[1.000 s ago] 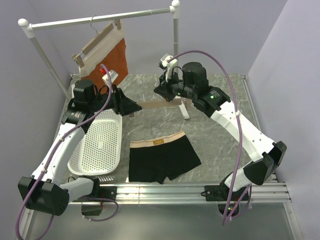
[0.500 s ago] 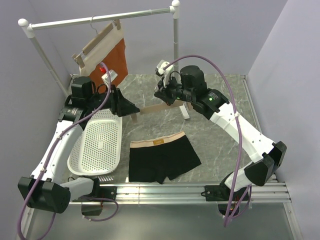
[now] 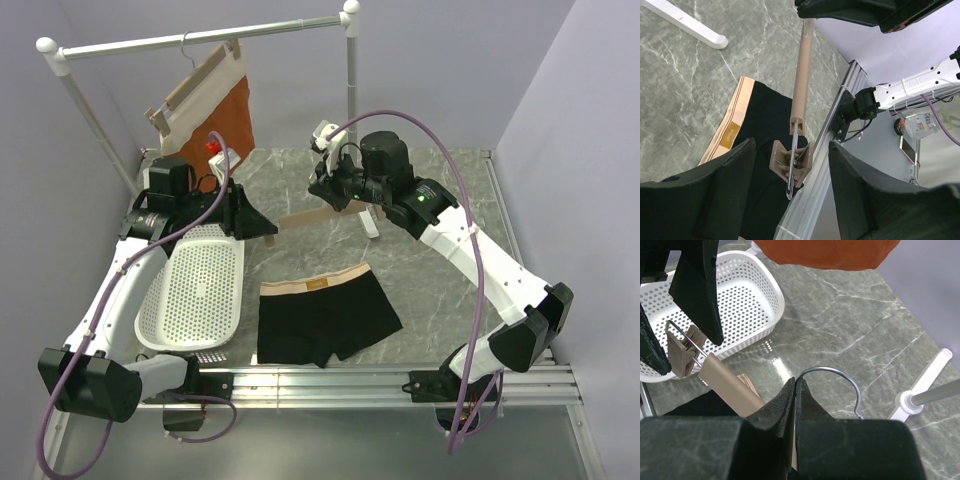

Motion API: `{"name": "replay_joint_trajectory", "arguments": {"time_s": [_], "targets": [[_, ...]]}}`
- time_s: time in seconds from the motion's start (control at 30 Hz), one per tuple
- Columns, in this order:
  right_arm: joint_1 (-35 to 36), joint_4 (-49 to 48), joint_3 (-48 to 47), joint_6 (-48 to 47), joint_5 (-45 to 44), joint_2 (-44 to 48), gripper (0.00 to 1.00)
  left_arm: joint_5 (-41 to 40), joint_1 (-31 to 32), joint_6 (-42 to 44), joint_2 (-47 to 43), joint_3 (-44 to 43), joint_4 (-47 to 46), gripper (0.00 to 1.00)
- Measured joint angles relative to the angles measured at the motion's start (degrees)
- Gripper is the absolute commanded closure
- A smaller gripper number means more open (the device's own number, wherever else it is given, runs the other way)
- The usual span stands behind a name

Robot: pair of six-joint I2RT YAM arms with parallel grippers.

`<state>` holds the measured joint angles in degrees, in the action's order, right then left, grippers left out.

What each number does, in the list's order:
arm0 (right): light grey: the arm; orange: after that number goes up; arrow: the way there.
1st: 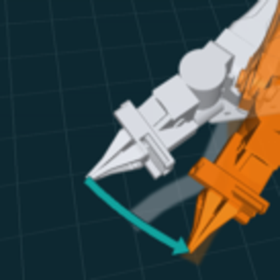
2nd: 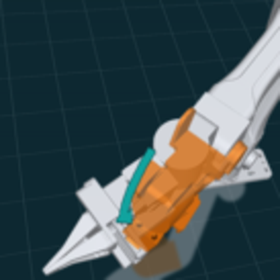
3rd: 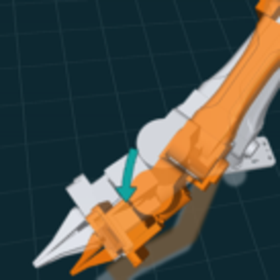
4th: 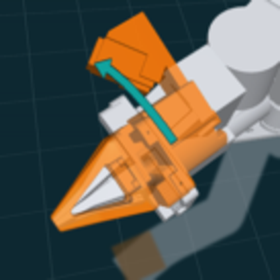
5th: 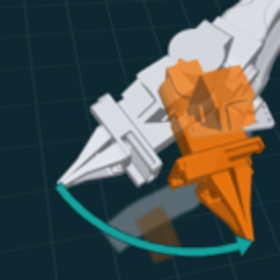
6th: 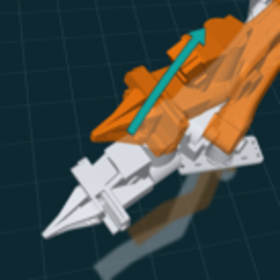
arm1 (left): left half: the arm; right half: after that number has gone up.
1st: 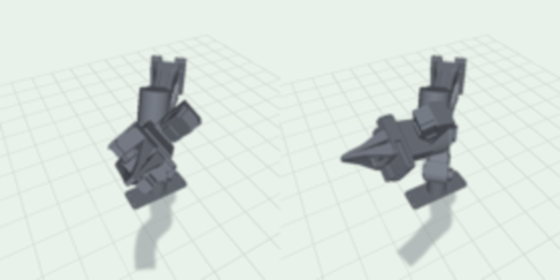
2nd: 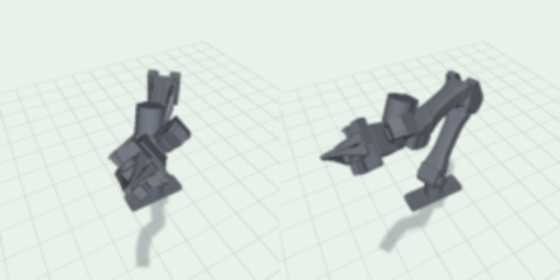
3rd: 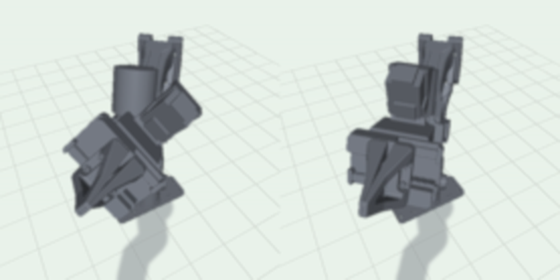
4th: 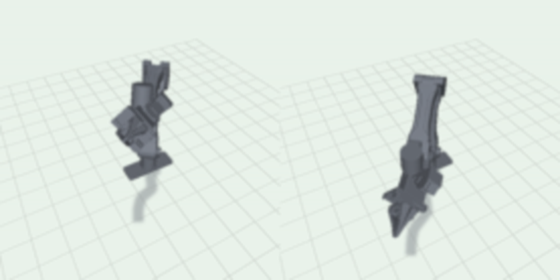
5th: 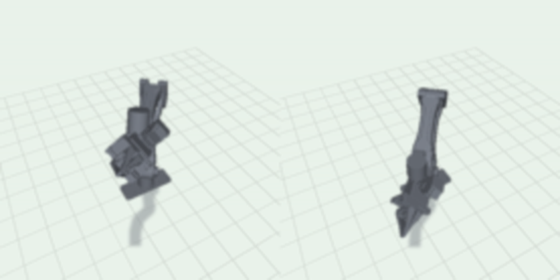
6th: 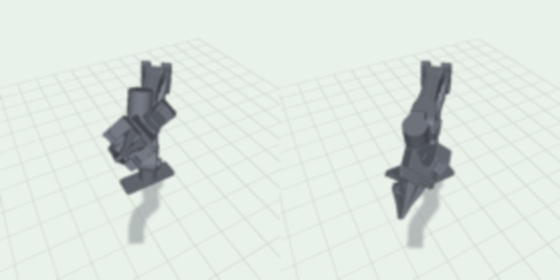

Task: Clip the underwear to the hanger

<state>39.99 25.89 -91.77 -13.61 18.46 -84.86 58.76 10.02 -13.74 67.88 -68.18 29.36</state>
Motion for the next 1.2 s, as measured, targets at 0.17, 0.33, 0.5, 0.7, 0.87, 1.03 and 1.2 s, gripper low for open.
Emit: {"name": "replay_joint_trajectory", "arguments": {"time_s": [0.17, 0.33, 0.5, 0.7, 0.87, 1.03, 1.2], "targets": [[0.00, 0.35, 0.28, -0.31, 0.02, 0.02, 1.00, 0.22, -0.39, 0.63, 0.00, 0.00, 0.11, 0.41], [0.00, 0.42, 0.28, -0.44, 0.20, 0.02, 1.00, 0.33, -0.63, 0.76, 0.00, 0.00, 0.09, 0.44], [0.00, 0.42, 0.28, -0.44, 0.22, 0.02, 1.00, 0.50, -0.74, 0.92, 0.00, 0.00, 0.09, 0.62], [0.00, 0.66, 0.28, -0.98, 0.15, 0.02, 1.00, 2.08, -0.76, 1.27, 0.17, 0.02, 0.04, 0.99], [0.00, 0.76, 0.31, -0.85, 0.02, 0.00, 0.77, 2.75, -0.76, 1.01, 0.17, 0.50, -0.92, 1.00], [0.00, 0.31, 0.39, 0.22, 0.02, 0.00, 0.40, 0.61, -0.85, 0.31, 0.42, 3.41, -2.27, 1.00], [0.00, 0.37, 0.87, 0.92, 0.70, 0.00, 0.29, -1.79, -1.01, -1.01, 1.88, 6.27, -4.00, 1.00]]}}
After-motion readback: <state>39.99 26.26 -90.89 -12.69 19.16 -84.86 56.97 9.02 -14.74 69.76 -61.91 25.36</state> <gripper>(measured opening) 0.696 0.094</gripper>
